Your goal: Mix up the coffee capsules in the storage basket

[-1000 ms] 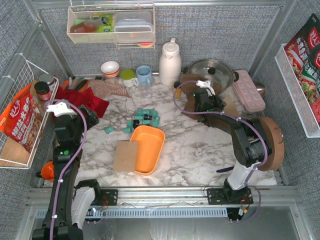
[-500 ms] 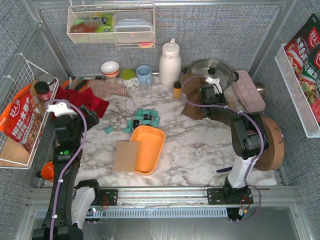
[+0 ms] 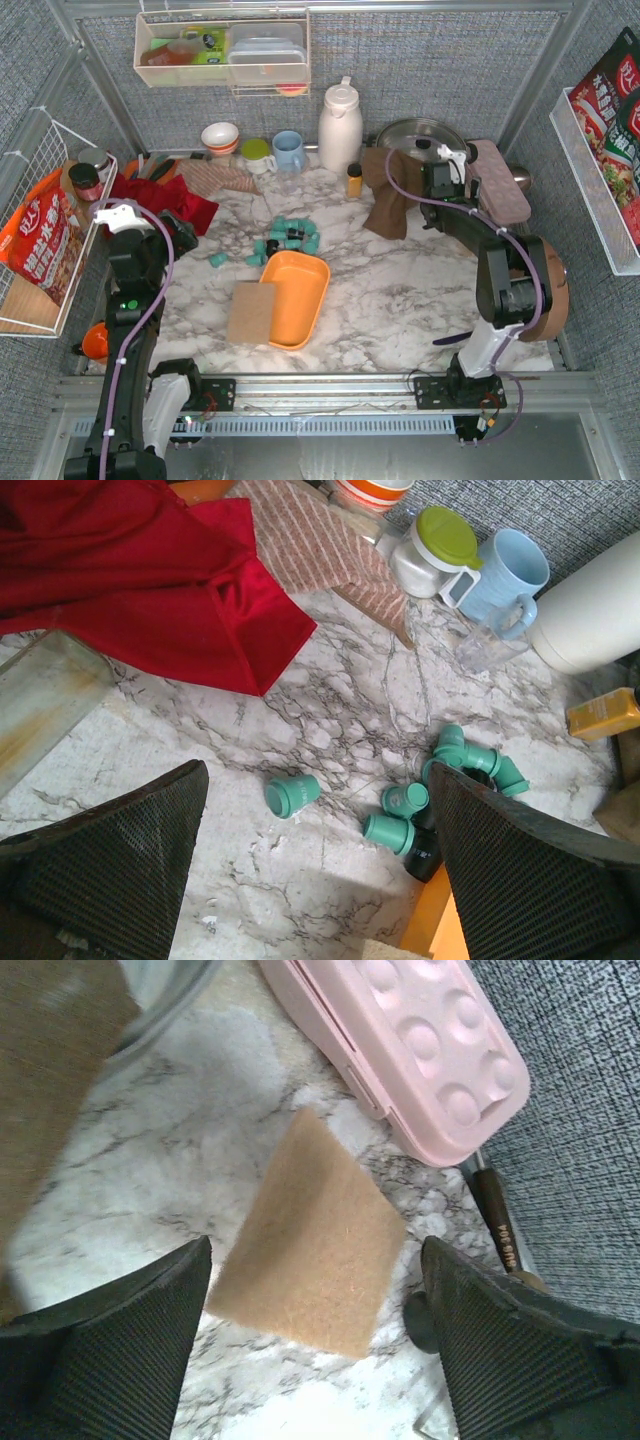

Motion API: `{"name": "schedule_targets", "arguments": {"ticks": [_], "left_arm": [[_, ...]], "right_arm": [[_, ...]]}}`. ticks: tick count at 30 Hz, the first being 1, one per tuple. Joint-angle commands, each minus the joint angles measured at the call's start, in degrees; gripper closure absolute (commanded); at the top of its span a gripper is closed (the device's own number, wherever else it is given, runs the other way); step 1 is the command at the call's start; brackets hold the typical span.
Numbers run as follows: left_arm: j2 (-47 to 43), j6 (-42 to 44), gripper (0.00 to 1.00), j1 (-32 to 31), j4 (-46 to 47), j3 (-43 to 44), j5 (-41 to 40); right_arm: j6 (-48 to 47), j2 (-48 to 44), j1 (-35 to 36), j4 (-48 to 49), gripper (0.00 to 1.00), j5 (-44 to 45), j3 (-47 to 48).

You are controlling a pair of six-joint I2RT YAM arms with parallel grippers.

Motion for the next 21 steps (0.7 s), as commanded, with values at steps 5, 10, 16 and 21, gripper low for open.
{"name": "schedule_targets", "arguments": {"ticks": [5,10,16,21], "left_arm": [[2.21,0.78,0.01,0.03,0.79,1.02,1.95],[4.58,1.12,0.00,-0.27,-4.02,3.10,2.05],[3.72,0.93,0.00,-2.36,-13.69,3.28,0.94],[2.30,-4.04,0.01,-6.13,-18.39,4.60,1.23]], "right_arm": [[6.48,-9.86,0.60,-4.66,0.01,-16.99,-0.65],[6.53,-17.48,3.45,-8.95,0.01,-22.42,-1.03],[5.67,-25.72,9.95,-10.52,0.01,-25.77,-5.50],[4.26,-30.56,16.08,-9.70,0.01,-29.84,-9.32]]}}
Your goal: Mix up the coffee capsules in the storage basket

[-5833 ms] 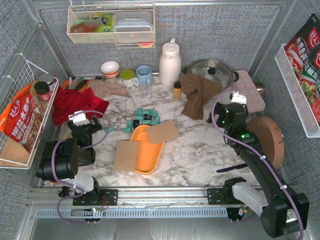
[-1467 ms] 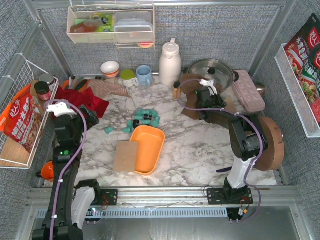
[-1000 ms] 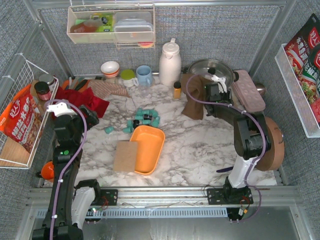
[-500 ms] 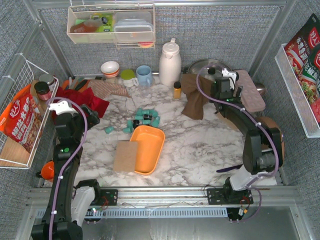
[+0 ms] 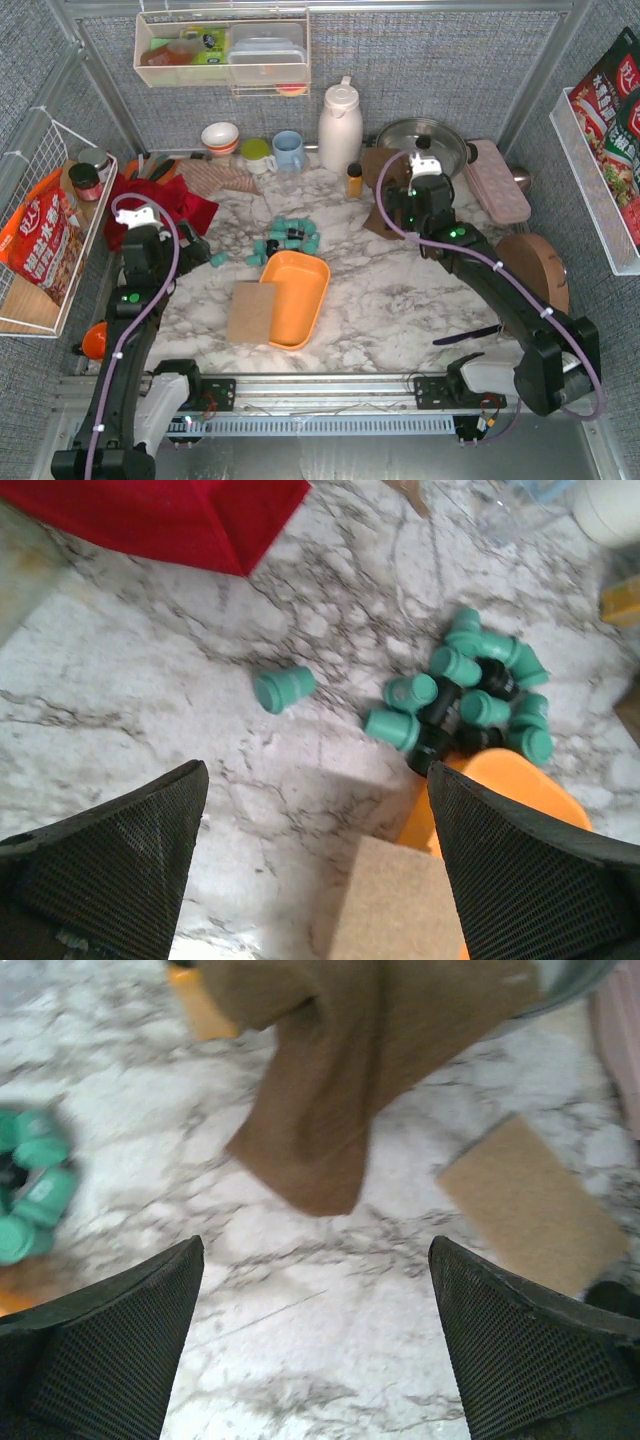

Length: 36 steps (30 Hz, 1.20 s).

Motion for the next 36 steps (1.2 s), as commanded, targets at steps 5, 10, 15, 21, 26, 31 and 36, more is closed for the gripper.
{"name": "schedule_targets", "arguments": {"ticks": [5,10,15,21,26,31,36], "left_arm": [[1.14,-9.19,0.01,-4.59,-9.52,1.31,1.73],[-0.04,-15.65,0.10,-7.92,-12.02,-3.63,2.31],[1.59,-20.89,0.18,-13.94,-15.81,-4.71,0.49],[-0.21,-27.29,0.24,-20.11,-15.45,-8.74,-1.49],[-1.24,-29.11,0.25,-23.03,-16.52,-8.60,-4.42],[-1.05,-29.68,0.26,-25.00,-16.90,-8.47,-5.80],[-1.20,-30.12,0.28,-25.95,-17.31,-8.43,-6.97]], "right_arm": [[-0.91,-5.68,10.16,1.74,0.01,-9.16,-6.08],[-1.05,-7.68,17.00,4.24,0.01,-12.29,-9.02],[-0.21,-6.99,21.46,6.69,0.02,-14.40,-9.60],[1.86,-3.33,26.03,10.46,0.05,-18.45,-9.49],[2.63,0.88,32.56,14.46,0.09,-18.78,-8.06],[4.93,7.41,37.15,18.68,0.17,-17.94,-6.15],[6.78,14.19,39.94,21.39,0.27,-17.33,-3.31]]}}
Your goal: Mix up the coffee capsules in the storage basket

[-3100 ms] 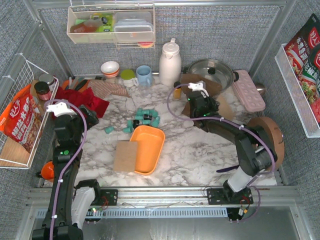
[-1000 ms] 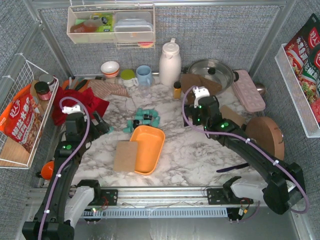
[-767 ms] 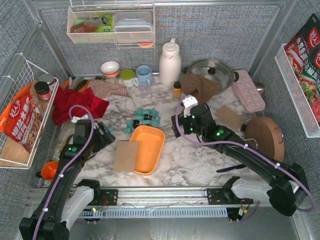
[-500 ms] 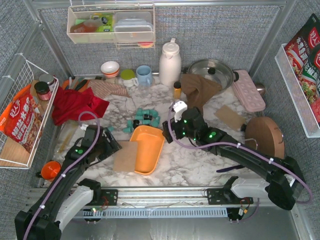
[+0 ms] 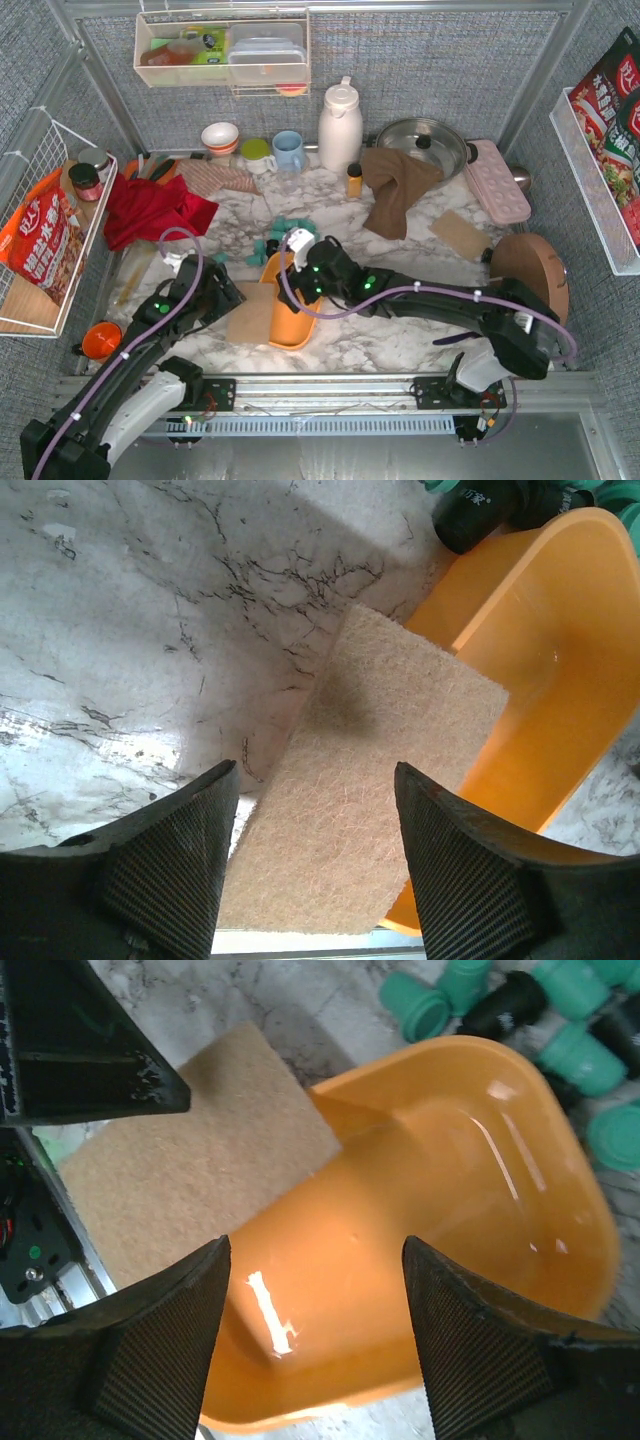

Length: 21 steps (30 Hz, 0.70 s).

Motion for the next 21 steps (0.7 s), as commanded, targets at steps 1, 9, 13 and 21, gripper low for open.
{"name": "schedule_targets", "arguments": {"ticks": [1,9,13,21], "left_arm": [[-0.32,-0.90,0.29,-0.60,-1.05,0.14,-2.00],[-0.40,-1.25,0.30,-1.09,-1.25,0.14,-2.69],[-0.35,-1.44,0.30,-1.35,-1.27,0.14,-2.99],[0.29,-2.12,0.30,-1.95,1.74,-1.48,-1.81]], "right_arm": [[2.47,4.36,1.78,5.77,0.28,0.61,2.32],[3.79,12.33,2.31,7.27,0.40,0.91,6.80],[4.04,15.46,2.27,7.49,0.42,0.90,7.84],[4.23,19.37,2.25,7.59,0.47,2.28,8.08]]}}
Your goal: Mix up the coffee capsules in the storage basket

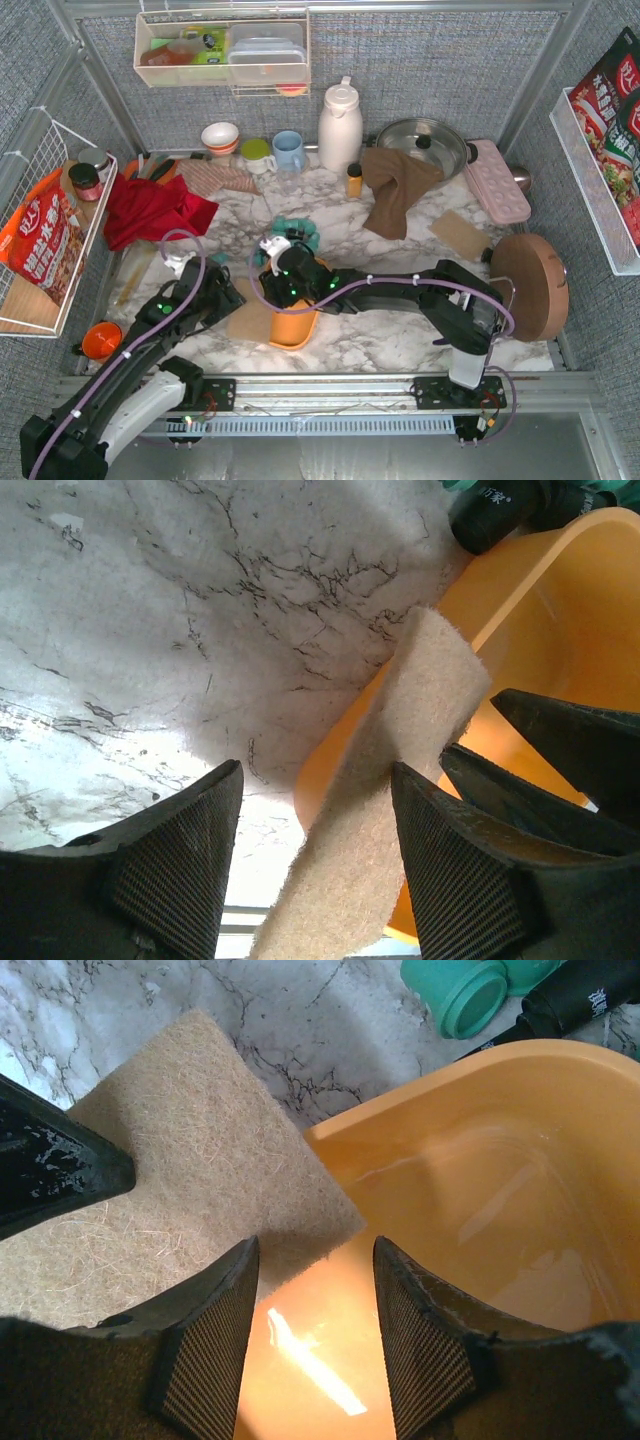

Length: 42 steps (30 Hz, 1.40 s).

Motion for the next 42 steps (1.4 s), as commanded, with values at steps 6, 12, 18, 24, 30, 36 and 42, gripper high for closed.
{"name": "schedule_targets", "arguments": {"ticks": [6,12,18,24,30,36,42], "left_arm": [[-0.15,-1.19,0.31,-0.55,5.97,-3.72,3.08],[-0.79,-0.25,0.36,-0.62,4.90,-2.23,1.54],[-1.88,0.02,0.43,-0.65,4.73,-1.23,0.69],[-0.75,1.01,0.66,-0.64,5.66,0.03,0.95],[1.19,1.92,0.88,-0.71,6.66,1.31,1.86],[1.61,2.94,1.00,-0.71,6.95,2.98,2.60],[1.73,4.19,1.00,-0.72,7.15,5.27,4.03]], "right_arm": [[0.28,1.21,-0.22,1.10,0.48,1.97,0.35],[0.41,1.26,-0.31,0.88,0.48,1.99,0.42],[0.54,1.19,-0.30,0.49,0.48,1.76,0.69],[0.47,0.62,-0.29,0.11,0.48,1.73,0.60],[0.37,-0.01,-0.26,-0.02,0.48,2.01,0.34],[0.50,-1.39,-0.31,-0.28,0.48,1.97,-0.14],[0.19,-6.01,-0.40,-2.15,0.47,3.21,-0.82]]}}
